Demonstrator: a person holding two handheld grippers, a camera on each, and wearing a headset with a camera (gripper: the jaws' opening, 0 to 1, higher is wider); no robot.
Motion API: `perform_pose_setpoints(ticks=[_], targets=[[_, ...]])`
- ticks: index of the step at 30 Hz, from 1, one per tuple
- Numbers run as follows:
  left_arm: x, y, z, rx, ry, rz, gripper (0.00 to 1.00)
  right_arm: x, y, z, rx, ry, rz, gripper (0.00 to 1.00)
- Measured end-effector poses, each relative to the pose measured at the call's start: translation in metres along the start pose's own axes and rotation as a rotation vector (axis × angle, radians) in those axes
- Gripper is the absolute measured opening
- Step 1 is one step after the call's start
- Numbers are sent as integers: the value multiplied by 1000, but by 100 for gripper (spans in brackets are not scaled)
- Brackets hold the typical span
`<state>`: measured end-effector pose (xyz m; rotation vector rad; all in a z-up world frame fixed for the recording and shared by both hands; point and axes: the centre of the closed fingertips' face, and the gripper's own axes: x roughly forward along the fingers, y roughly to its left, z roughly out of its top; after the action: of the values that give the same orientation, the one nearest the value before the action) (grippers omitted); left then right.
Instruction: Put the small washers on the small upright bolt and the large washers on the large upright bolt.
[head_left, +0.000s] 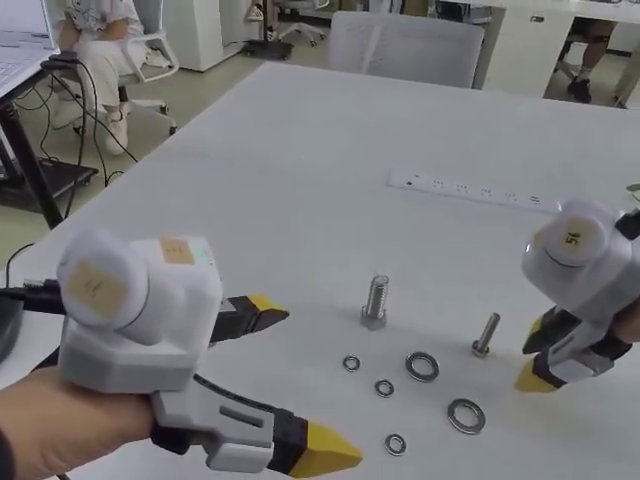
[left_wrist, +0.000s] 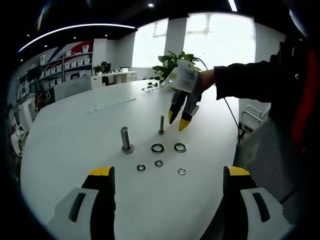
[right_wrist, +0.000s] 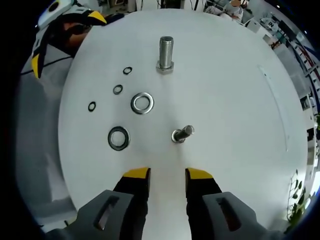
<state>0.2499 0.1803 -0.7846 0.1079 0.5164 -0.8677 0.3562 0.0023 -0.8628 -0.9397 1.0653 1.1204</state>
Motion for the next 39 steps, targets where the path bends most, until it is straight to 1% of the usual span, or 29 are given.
perform_pose_setpoints(ticks=[6, 14, 20, 24, 28, 34, 39], targets=[[0, -1, 0, 2, -1, -1, 89, -4, 9, 0, -5, -4, -2, 30], [0, -1, 1, 3, -4, 1, 89, -3, 21, 0, -17, -6, 6, 30], [-1, 0, 1, 4, -6, 1, 89, -4, 30, 6, -27, -20, 18, 30], [-3, -1, 2, 6, -9, 2, 89, -2, 37, 9, -44, -16, 24, 30], [-4, 0, 2, 6, -12, 4, 89, 0, 45, 16, -56, -23, 36, 30], [-6, -1, 3, 8, -17, 6, 89, 5, 58, 23, -88, -16, 54, 30], [-7, -2, 4, 9, -20, 6, 89, 8, 63, 29, -102, -14, 64, 30]])
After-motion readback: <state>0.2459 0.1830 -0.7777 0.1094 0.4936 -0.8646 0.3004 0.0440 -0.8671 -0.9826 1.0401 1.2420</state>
